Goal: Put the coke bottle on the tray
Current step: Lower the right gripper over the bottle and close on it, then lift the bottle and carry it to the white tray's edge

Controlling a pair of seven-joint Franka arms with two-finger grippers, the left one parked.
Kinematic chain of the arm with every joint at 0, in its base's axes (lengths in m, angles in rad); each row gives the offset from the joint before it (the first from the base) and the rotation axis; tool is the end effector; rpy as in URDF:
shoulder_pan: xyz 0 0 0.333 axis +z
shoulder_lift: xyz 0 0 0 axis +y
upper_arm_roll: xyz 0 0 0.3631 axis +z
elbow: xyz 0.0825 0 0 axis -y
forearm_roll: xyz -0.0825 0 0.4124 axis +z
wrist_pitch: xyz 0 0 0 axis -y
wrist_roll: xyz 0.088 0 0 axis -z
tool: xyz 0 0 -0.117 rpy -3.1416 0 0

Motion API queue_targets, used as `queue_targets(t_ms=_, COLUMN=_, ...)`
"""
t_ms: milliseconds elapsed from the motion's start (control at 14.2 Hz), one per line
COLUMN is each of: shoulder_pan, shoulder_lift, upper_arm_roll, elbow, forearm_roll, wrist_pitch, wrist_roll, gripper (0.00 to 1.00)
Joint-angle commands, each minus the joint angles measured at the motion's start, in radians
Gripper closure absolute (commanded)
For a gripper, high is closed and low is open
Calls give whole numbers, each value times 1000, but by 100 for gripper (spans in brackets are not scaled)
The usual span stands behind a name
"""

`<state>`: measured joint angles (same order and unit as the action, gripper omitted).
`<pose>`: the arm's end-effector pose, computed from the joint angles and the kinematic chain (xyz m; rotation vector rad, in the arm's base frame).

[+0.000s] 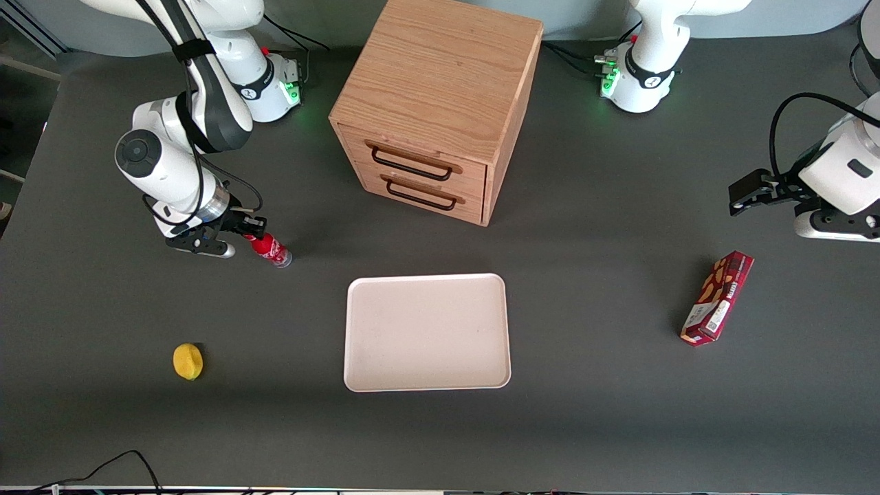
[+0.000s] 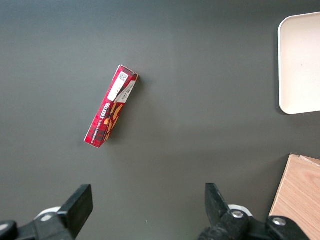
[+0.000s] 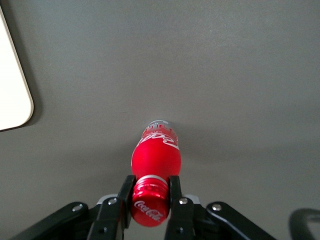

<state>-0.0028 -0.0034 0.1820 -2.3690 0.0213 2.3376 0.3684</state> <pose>0.5054 0.0921 0.3404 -3.1185 0.3195 0.0485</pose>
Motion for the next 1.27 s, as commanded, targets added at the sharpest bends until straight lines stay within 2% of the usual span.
queue_targets(t_ms=0, shoulder_pan=6, shoulder_lift=-46, upper_arm_roll=-1, elbow=13, forearm_roll=3, wrist_pitch=-15, wrist_roll=12, gripper=100)
queue_targets(t_ms=70, shoulder_pan=6, shoulder_lift=-58, upper_arm_roll=-1, elbow=66, forearm_roll=3, wrist_pitch=-97, wrist_roll=9, gripper=100)
queue_targets(t_ms=211, shoulder_pan=4, shoulder_lift=-55, upper_arm_roll=-1, elbow=280, forearm_roll=2, wrist_pitch=-365, wrist_roll=7, gripper=100)
queue_targets(t_ms=352, shoulder_pan=6, shoulder_lift=-23, upper_arm_roll=-1, elbow=481, forearm_roll=2, wrist_pitch=-545, wrist_roll=11, gripper=100)
queue_targets(t_ms=493, shoulder_pan=18, shoulder_lift=70, upper_arm_roll=-1, elbow=713, forearm_roll=3, wrist_pitch=-705, wrist_roll=23, gripper=100)
queue_targets(t_ms=704, shoulder_pan=49, shoulder_lift=341, upper_arm_roll=26, elbow=1162, forearm_roll=2, wrist_pitch=-924, wrist_roll=174, gripper=100)
queue_targets(t_ms=915, shoulder_pan=93, shoulder_lift=585, upper_arm_roll=97, elbow=1434, forearm_roll=-38, wrist_pitch=-925, wrist_roll=404, gripper=100)
queue_targets(t_ms=1197, shoulder_pan=153, shoulder_lift=782, upper_arm_roll=106, elbow=1487, forearm_roll=-89, wrist_pitch=-654, wrist_roll=631, gripper=100)
